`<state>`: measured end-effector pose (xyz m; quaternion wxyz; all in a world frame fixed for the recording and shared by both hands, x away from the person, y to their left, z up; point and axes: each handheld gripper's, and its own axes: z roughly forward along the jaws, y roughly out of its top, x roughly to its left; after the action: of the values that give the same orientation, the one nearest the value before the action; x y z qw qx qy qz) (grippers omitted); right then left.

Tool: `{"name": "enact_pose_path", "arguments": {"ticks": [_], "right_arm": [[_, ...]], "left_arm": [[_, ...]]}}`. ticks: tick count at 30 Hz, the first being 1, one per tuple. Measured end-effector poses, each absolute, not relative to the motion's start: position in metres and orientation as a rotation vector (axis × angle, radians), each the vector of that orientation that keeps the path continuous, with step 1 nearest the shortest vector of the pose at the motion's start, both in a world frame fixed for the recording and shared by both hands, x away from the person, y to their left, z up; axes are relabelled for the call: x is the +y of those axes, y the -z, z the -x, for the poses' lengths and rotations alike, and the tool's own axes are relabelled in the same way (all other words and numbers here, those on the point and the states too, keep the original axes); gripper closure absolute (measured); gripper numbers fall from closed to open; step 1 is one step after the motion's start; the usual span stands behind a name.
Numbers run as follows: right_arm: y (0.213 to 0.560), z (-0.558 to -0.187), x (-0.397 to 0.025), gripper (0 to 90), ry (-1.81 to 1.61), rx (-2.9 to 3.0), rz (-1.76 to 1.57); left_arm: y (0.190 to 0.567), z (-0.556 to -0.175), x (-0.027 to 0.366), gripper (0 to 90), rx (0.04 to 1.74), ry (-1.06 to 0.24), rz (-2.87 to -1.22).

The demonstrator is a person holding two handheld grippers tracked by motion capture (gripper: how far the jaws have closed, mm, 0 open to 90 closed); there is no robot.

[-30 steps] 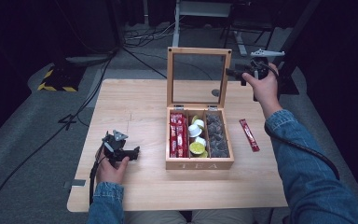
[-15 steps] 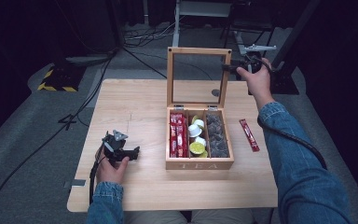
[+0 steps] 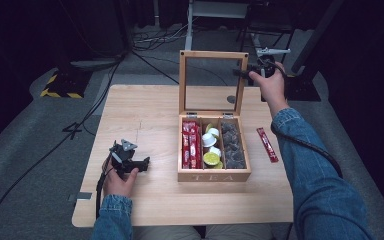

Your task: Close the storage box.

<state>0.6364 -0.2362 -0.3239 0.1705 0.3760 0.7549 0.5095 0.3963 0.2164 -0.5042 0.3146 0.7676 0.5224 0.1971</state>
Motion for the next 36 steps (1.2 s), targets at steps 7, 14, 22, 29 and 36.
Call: {"name": "enact_pose_path", "arguments": {"ticks": [7, 14, 22, 29, 36], "right_arm": [[0.320, -0.630, -0.237, 42.2, -1.475, 2.130, -1.085], [0.313, -0.617, -0.239, 43.9, -1.496, 2.122, -1.076], [0.304, -0.594, -0.244, 48.1, -1.502, 2.139, -1.028], [0.297, -0.574, -0.247, 49.2, -1.483, 2.168, -0.966], [0.296, -0.553, -0.249, 50.9, -1.494, 2.164, -0.926]], "left_arm": [[0.504, -0.396, 0.216, 13.1, 1.376, -0.519, -2.023], [0.504, -0.396, 0.217, 13.0, 1.375, -0.515, -2.029], [0.504, -0.396, 0.217, 13.0, 1.375, -0.514, -2.028], [0.504, -0.397, 0.216, 12.8, 1.373, -0.513, -2.026], [0.504, -0.398, 0.216, 12.8, 1.368, -0.517, -2.029]]}}
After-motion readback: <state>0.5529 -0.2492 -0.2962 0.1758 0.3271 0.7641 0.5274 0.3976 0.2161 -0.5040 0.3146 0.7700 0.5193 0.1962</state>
